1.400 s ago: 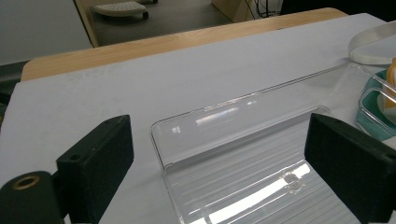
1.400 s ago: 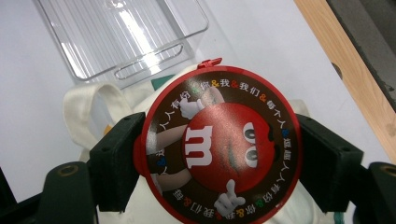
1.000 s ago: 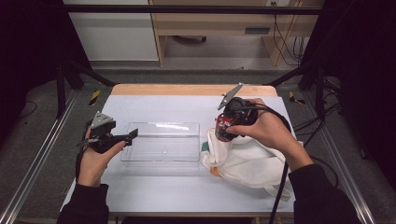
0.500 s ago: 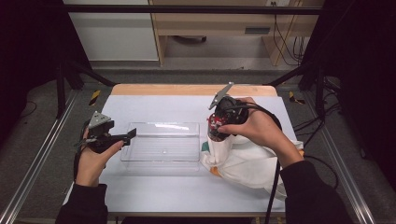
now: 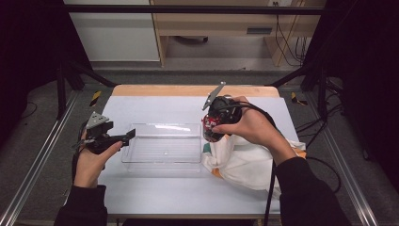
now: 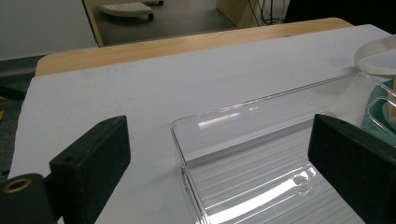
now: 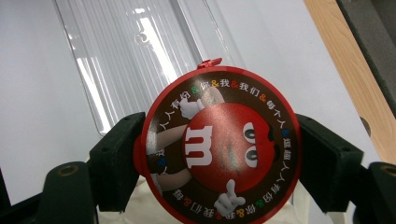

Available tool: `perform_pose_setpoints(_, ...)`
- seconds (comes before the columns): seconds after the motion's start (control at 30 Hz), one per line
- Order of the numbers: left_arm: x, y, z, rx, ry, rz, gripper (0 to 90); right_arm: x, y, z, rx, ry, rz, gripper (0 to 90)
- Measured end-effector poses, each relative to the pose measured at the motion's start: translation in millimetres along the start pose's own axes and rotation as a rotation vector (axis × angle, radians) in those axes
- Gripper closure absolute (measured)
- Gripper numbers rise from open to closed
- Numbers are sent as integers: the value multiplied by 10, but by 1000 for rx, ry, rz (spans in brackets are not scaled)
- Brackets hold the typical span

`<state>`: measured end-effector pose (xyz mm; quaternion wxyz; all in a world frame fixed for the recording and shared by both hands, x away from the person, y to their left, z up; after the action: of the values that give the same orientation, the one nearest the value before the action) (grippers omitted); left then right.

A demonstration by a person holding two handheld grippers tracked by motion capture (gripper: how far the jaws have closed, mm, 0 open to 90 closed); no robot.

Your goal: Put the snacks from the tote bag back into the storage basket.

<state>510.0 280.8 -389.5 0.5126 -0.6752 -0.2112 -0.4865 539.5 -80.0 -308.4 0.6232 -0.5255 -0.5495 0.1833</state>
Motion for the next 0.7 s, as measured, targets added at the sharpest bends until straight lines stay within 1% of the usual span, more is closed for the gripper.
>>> perform_pose_setpoints(0.03,-1,1,3,-1,-1,-1,59,10,12,-1,-2,3,-5,244)
perform_pose_setpoints(0.07,-5,1,10,0,-1,2,59,15,15,-8,1,-6,-6,244)
perform_pose_setpoints(0.1,-7,2,13,0,-1,2,59,26,21,-8,5,-2,-8,244)
perform_pose_setpoints(0.17,-14,3,25,0,-4,5,59,39,34,-18,8,-11,-16,244)
perform_pose_setpoints(0.27,-22,5,40,4,-9,5,59,62,49,-27,13,-23,-13,244)
perform_pose_setpoints(0.3,-23,4,42,5,-10,5,59,72,56,-25,13,-17,-14,244)
perform_pose_setpoints(0.37,-23,3,45,6,-13,2,59,96,68,-35,17,-28,-17,243)
perform_pose_setpoints(0.53,-23,-3,53,3,-12,4,59,148,89,-46,21,-33,-30,243)
perform_pose_setpoints(0.57,-23,-6,55,4,-13,4,59,157,94,-42,21,-26,-31,243)
perform_pose_setpoints(0.67,-16,-16,60,3,-15,-2,59,178,110,-40,25,-39,-28,244)
perform_pose_setpoints(0.7,-14,-19,61,1,-15,-2,59,185,112,-33,26,-35,-25,244)
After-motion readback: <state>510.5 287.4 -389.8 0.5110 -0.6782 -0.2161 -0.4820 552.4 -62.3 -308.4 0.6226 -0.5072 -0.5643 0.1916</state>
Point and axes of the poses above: each handheld gripper's, and its own axes: y roughly forward along the jaws, x roughly out of its top, z roughly to its left, the point moved 2 cm from there along y, roughly forward along the jaws, and after that the axes turned 4 degrees about y, right-handed, at the moved point
